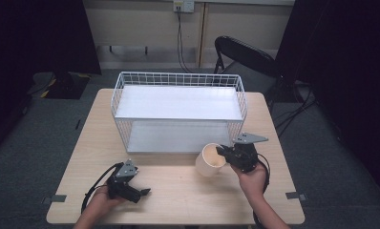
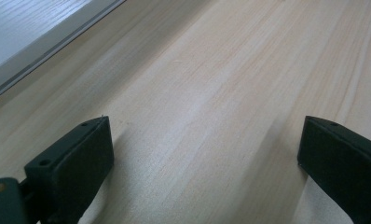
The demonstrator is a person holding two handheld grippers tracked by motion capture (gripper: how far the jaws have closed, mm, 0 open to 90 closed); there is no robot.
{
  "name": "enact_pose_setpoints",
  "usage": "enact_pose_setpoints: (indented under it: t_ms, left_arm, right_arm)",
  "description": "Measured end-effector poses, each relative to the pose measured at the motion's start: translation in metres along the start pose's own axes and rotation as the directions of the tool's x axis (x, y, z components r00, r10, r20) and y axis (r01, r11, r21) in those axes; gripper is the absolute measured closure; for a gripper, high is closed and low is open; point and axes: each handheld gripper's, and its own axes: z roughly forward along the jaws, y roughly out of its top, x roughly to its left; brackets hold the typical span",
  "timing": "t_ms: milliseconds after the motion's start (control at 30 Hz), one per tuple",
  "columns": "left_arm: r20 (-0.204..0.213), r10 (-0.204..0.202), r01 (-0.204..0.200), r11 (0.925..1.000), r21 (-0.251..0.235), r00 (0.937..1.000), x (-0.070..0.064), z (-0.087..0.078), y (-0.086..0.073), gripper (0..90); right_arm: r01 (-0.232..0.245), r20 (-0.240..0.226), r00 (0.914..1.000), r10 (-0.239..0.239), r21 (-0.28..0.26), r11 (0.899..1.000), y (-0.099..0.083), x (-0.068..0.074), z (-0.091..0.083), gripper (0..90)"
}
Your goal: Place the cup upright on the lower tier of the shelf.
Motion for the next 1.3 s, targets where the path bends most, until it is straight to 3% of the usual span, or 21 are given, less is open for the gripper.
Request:
enact_pose_setpoints:
  t_ms: [900,1300]
  left_arm:
    - [0.006,-0.003,0.003,1.0000,0.002,1.0000,0.000,0.000,0.000,2.1]
    - [0.006,-0.003,0.003,1.0000,0.002,1.0000,0.000,0.000,0.000,2.1]
  right_arm:
    - [0.006,0.104,0.9946,-0.003,-0.030,1.000,0.015,0.005,0.017,82.0]
    - [0.017,0.168,0.9858,-0.006,-0.066,0.998,0.017,0.013,0.024,82.0]
